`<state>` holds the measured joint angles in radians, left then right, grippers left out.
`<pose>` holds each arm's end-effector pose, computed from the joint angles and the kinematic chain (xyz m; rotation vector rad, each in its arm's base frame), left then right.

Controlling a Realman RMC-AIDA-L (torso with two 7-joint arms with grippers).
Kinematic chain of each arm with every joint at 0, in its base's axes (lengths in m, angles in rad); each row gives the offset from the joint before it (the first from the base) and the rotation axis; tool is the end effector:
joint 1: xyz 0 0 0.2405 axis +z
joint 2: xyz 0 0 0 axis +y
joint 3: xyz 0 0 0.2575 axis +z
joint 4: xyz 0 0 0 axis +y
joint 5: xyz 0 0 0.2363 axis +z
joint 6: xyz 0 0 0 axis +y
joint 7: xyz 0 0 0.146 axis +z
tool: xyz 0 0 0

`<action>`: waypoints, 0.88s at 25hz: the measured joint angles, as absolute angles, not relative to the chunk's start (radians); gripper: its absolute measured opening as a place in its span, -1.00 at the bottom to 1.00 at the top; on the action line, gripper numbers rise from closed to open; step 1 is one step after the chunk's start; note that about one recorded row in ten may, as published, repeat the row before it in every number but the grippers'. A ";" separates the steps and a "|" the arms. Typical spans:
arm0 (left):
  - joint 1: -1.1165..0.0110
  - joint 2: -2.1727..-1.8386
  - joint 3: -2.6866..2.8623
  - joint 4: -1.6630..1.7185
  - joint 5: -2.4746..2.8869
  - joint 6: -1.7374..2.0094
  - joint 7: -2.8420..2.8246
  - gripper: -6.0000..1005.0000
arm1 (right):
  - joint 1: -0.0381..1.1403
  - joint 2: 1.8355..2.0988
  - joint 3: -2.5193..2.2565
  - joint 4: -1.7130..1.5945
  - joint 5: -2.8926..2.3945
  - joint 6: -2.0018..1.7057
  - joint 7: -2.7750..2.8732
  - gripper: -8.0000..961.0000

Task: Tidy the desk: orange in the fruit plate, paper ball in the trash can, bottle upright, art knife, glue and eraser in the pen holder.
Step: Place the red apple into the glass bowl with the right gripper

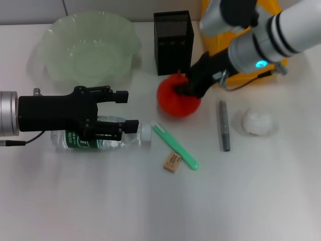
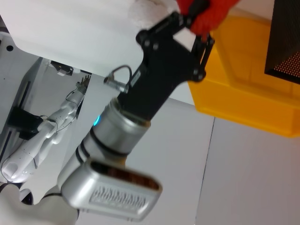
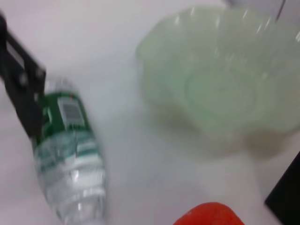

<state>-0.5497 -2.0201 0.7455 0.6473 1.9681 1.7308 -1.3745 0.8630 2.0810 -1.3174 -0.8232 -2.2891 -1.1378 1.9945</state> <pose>-0.2628 0.3424 0.0146 -2.8973 -0.5075 -0.7722 0.1432 0.4425 -0.0648 -2.8169 0.3872 -0.1400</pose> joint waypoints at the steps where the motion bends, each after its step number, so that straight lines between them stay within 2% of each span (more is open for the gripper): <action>1: -0.549 -2.020 0.745 0.647 1.968 1.731 -1.374 0.68 | 0.852 2.081 -1.308 -0.854 -2.282 -1.150 1.997 -0.53; 2: -0.549 -2.020 0.745 0.647 1.968 1.731 -1.374 0.68 | 0.845 2.081 -1.303 -0.875 -2.275 -1.160 1.999 -0.62; 7: -0.548 -2.020 0.745 0.646 1.968 1.729 -1.374 0.68 | 0.816 2.081 -1.292 -0.992 -2.151 -1.170 1.993 -0.71; 12: -0.550 -2.021 0.745 0.642 1.968 1.729 -1.369 0.68 | 0.839 2.084 -1.329 -0.961 -1.964 -0.991 1.895 -0.78; 18: -0.548 -2.025 0.746 0.645 1.968 1.729 -1.365 0.68 | 0.951 2.086 -1.352 -0.781 -1.691 -0.823 1.711 -0.84; 22: -0.548 -2.027 0.745 0.647 1.968 1.729 -1.364 0.68 | 1.079 2.086 -1.350 -0.605 -1.562 -0.717 1.591 -0.87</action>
<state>-0.5483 -2.0272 0.7455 0.6473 1.9681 1.7291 -1.3642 1.0787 2.0863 -1.3501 -0.6049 -1.5618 -0.7168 1.5909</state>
